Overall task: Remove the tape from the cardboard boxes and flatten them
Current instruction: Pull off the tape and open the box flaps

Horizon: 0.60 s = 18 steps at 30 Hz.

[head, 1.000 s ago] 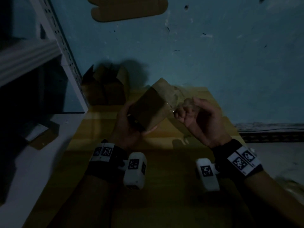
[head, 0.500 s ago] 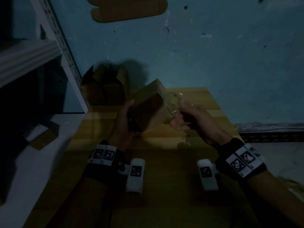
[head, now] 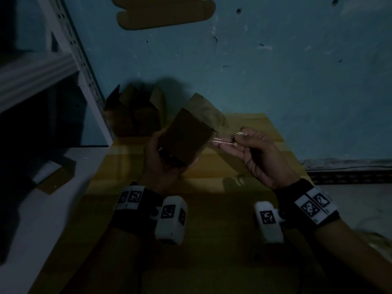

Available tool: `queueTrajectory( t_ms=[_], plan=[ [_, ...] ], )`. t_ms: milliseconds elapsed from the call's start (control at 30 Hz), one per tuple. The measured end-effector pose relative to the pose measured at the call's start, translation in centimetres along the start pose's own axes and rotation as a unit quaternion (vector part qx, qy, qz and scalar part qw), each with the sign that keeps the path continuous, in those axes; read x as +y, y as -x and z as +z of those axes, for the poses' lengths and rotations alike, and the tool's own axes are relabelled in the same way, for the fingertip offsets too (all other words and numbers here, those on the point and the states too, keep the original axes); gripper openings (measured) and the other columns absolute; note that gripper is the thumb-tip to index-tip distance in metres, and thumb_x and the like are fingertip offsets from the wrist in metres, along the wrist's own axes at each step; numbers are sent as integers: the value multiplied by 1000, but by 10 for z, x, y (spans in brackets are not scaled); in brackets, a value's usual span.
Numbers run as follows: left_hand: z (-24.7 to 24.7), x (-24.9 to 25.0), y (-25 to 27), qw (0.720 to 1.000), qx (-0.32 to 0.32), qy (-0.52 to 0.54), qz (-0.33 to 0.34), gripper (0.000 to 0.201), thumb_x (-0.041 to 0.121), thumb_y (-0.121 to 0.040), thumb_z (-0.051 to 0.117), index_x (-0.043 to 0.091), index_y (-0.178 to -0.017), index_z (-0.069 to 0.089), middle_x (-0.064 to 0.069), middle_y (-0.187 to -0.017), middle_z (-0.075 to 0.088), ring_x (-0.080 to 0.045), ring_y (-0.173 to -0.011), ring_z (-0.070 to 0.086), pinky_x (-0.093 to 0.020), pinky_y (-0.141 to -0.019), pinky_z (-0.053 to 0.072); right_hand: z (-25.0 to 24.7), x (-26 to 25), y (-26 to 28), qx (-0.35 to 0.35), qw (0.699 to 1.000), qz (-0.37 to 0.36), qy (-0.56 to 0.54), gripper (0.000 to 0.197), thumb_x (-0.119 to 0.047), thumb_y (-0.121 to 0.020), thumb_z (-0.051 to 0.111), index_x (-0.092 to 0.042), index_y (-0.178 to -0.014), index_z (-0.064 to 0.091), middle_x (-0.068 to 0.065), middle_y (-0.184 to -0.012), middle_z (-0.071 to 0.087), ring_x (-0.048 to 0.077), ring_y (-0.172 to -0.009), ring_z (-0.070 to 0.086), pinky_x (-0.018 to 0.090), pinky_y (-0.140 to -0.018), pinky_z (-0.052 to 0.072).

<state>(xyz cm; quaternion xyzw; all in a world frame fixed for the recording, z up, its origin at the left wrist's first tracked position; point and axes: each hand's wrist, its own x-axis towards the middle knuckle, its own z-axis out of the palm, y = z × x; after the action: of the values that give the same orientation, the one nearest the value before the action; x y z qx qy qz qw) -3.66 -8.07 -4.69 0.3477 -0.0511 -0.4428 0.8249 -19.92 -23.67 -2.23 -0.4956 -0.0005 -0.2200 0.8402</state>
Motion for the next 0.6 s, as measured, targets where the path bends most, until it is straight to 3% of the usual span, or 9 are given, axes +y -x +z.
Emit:
queueTrajectory(
  t_ms=[167,300,367,500,600],
  plan=[
    [4,-1,5,999,-7,6,-42,71,49,-69,61,14,-130,60,-26,-133,58,-45,-107,61,-38,-66,58,-5,5,-1,-28,999,1,-16,16,4,-90,53,3,-74,56,37,-106,70,42,-104,72,33,-88,62],
    [4,3,7,999,-10,14,-45,68,48,-68,61,14,-127,62,-23,-134,58,-46,-112,57,-39,-60,59,-2,6,0,-32,999,7,-36,13,6,-86,54,4,-74,52,40,-107,67,44,-104,72,35,-86,63],
    [4,4,8,999,0,30,-23,66,44,-69,65,15,-129,62,-21,-132,61,-44,-114,59,-45,-64,60,1,5,0,-22,999,15,-33,20,8,-88,51,1,-69,55,40,-107,67,43,-103,72,33,-84,63],
    [4,4,8,999,36,22,-9,49,43,-76,66,16,-116,68,-18,-124,67,-43,-119,59,-52,-91,52,5,2,0,16,997,65,30,43,9,-90,46,-11,-54,57,33,-96,73,34,-91,77,28,-76,64],
    [0,4,7,999,35,9,-14,60,43,-72,66,16,-126,64,-16,-128,65,-40,-114,61,-51,-93,51,4,2,2,28,994,90,51,47,12,-96,41,-8,-56,55,35,-93,72,31,-83,78,26,-69,64]
  ],
)
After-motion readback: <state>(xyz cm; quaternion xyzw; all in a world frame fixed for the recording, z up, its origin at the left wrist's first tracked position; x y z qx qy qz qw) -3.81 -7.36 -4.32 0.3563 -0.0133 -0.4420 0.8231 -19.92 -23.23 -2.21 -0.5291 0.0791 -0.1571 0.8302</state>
